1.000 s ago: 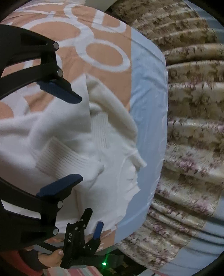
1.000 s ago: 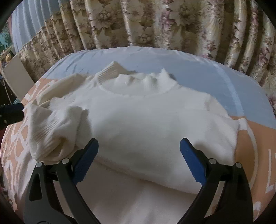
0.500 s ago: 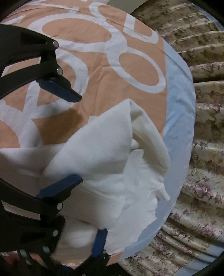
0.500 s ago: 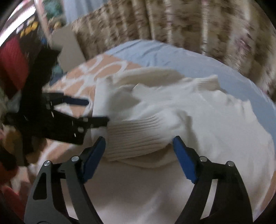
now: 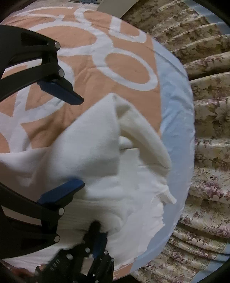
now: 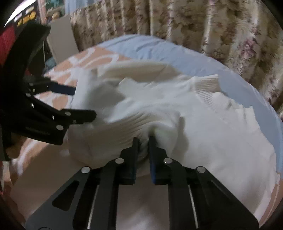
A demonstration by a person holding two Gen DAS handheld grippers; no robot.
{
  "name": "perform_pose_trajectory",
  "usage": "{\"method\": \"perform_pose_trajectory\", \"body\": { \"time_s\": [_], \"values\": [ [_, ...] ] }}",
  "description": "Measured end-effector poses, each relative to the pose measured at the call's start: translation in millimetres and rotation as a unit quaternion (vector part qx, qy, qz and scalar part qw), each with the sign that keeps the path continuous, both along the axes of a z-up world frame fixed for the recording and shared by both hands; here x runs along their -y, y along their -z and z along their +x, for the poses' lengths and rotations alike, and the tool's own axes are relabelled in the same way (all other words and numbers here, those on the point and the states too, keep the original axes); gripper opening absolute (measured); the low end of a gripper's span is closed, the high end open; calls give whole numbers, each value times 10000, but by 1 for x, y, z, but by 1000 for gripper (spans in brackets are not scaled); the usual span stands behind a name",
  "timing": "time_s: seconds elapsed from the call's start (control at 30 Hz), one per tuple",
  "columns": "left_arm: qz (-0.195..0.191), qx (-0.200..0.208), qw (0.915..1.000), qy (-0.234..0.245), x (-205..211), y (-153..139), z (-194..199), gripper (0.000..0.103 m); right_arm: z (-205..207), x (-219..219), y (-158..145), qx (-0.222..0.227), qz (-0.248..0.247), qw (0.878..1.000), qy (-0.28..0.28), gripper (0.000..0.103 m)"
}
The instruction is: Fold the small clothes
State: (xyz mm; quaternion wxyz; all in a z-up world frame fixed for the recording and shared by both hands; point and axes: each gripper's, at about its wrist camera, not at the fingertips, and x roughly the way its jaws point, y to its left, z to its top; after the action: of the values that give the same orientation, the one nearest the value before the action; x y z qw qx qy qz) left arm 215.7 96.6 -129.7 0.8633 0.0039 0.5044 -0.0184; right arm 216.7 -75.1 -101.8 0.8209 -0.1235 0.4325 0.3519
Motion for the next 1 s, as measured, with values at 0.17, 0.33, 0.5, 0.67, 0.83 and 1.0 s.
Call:
{"method": "perform_pose_trajectory", "body": {
  "time_s": [0.17, 0.33, 0.5, 0.67, 0.83, 1.0],
  "values": [
    [100, 454, 9989, 114, 9, -27, 8, 87, 28, 65, -21, -514, 1279, 9835, 1174, 11],
    [83, 504, 9985, 203, 20, -28, 24, 87, 51, 156, -10, -1140, 1987, 9374, 2623, 12],
    [122, 442, 9986, 274, 34, -16, 46, 87, 45, 195, 6, -1289, 1595, 9266, 3153, 15],
    [450, 181, 9984, 306, 44, 6, 72, 87, 32, 194, 4, -1136, 1179, 9372, 3081, 45],
    [428, 41, 9986, 298, 45, 15, 77, 87, 11, 175, -26, -292, 562, 9620, 2655, 63],
    [405, 55, 9987, 319, 47, 15, 73, 87, 2, 121, -19, -317, 126, 9831, 1798, 48]
  ]
}}
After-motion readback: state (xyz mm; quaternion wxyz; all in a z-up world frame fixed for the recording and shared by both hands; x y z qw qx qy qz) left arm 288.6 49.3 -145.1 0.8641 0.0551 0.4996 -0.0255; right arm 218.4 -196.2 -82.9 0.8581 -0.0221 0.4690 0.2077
